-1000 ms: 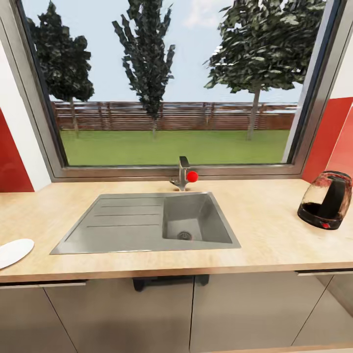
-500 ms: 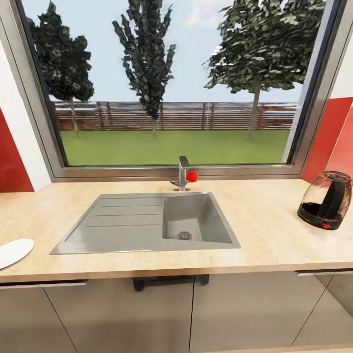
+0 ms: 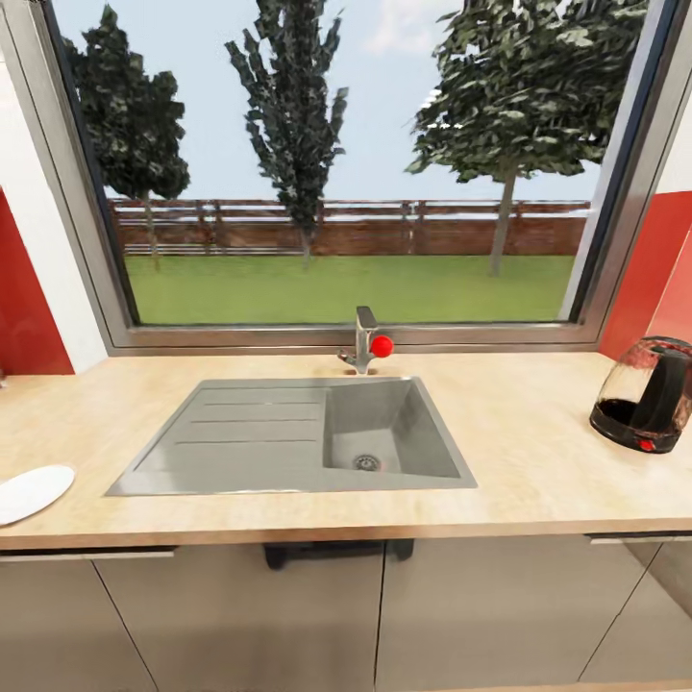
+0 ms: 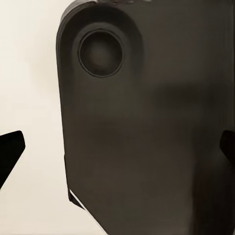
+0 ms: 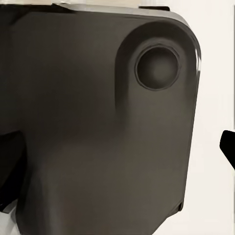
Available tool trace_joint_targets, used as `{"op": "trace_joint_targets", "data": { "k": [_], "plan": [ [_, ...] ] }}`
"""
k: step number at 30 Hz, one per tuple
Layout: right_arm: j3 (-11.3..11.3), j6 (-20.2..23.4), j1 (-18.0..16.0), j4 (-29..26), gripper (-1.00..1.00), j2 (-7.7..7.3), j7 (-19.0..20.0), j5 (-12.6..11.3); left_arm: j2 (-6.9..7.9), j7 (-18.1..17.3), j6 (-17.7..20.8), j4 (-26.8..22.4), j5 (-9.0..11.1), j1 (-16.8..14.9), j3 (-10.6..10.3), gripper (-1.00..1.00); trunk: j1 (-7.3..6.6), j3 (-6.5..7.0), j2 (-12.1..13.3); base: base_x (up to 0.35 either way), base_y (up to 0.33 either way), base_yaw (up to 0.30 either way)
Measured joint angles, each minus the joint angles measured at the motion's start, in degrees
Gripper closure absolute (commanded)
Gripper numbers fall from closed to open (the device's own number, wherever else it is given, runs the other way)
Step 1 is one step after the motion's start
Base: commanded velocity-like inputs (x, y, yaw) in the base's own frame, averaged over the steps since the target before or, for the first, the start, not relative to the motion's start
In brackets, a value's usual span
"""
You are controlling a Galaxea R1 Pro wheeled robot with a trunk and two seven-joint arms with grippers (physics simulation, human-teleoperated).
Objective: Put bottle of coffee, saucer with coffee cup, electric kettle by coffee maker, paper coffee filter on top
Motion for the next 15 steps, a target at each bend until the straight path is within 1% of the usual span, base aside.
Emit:
{"op": "trace_joint_targets", "data": {
  "k": [3,7,15],
  "plan": [
    [0.0,0.0,0.0,-0.9,-1.0,-0.05,0.0,0.0,0.02,0.0,-1.8,0.0,0.0,0.0,0.0,-1.0,0.0,0.0,0.0,0.0,0.0,0.218],
    [0.1,-0.1,0.0,-1.5,-1.0,-0.08,0.0,0.0,0.04,-0.1,-5.2,0.1,0.1,0.0,0.2,-1.0,0.0,0.0,0.0,0.0,0.0,0.234],
    [0.1,-0.4,0.0,-1.6,-1.0,-0.09,0.0,0.0,0.15,-0.5,-5.9,0.1,0.1,0.0,0.3,-1.0,0.0,0.0,0.0,0.0,0.0,0.239]
  ]
}}
